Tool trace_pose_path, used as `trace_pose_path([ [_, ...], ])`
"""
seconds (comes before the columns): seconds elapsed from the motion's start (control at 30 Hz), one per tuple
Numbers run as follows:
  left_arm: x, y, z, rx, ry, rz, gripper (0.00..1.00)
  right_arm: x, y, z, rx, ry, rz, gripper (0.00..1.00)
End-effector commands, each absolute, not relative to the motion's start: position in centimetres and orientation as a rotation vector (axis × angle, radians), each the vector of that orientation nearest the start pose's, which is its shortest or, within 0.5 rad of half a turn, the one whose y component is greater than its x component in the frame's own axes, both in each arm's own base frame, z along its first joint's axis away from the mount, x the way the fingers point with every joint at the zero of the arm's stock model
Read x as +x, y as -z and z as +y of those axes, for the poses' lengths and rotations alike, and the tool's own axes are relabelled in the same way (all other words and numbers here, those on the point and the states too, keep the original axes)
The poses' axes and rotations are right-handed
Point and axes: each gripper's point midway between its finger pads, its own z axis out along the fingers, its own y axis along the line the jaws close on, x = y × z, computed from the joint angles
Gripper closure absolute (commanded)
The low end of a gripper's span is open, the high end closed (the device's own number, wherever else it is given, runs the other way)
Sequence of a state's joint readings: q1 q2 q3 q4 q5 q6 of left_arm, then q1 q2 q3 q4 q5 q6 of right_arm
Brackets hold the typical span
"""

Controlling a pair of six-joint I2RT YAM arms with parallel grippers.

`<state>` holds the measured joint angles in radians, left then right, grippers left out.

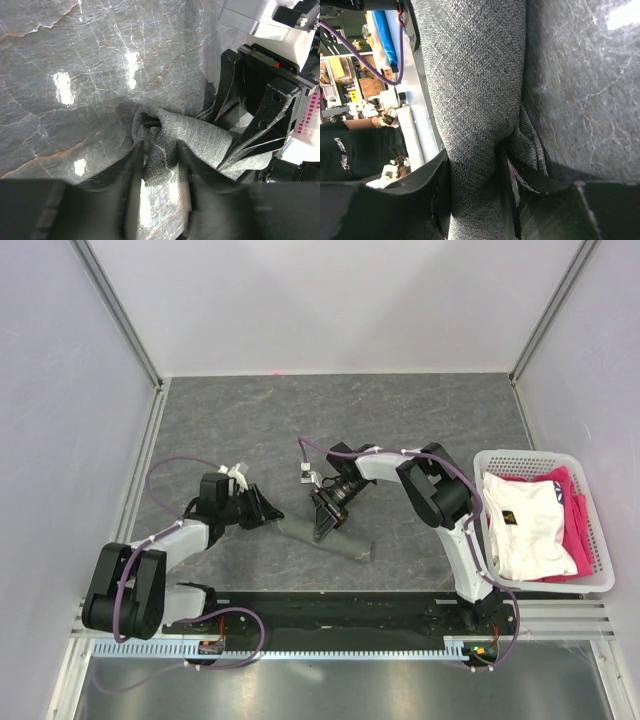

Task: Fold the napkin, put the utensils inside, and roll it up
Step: Roll the napkin with the utensil

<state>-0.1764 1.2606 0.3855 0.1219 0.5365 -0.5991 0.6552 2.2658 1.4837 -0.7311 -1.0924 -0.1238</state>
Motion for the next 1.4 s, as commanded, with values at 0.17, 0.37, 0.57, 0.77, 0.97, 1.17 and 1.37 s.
trace_pose_path([
  [0.17, 25.9, -4.6, -16.6, -0.214, 1.063, 2.382, 0.98, 22.8, -1.2, 34.5, -1.181, -1.429, 2.694, 0.41],
  [0.37, 26.1, -4.8, -16.8, -0.251, 1.08, 2.402, 0.98, 25.9, -4.3, 33.7, -1.152, -1.116, 2.641, 0.18],
  [0.57, 26.1, -4.8, -16.8, -0.311, 1.079, 2.448, 0.98, 27.5, -8.5, 32.9, -1.171, -0.866, 2.407, 0.02],
  [0.77, 26.0, -4.8, -16.7, -0.365, 1.07, 2.501, 0.98, 25.6, -9.8, 32.6, -1.312, -0.478, 2.144, 0.02],
  [0.97, 26.2, -5.4, -16.7, -0.363, 1.064, 2.505, 0.98, 23.1, -7.9, 33.5, -1.449, -0.169, 2.027, 0.02],
  [1.17, 26.2, -5.7, -16.8, -0.35, 1.069, 2.509, 0.98, 23.4, -5.8, 33.7, -1.49, -0.069, 2.032, 0.02],
  [1.37, 26.1, -5.7, -16.7, -0.336, 1.066, 2.518, 0.98, 22.9, -3.1, 33.6, -1.59, -0.053, 2.066, 0.03],
])
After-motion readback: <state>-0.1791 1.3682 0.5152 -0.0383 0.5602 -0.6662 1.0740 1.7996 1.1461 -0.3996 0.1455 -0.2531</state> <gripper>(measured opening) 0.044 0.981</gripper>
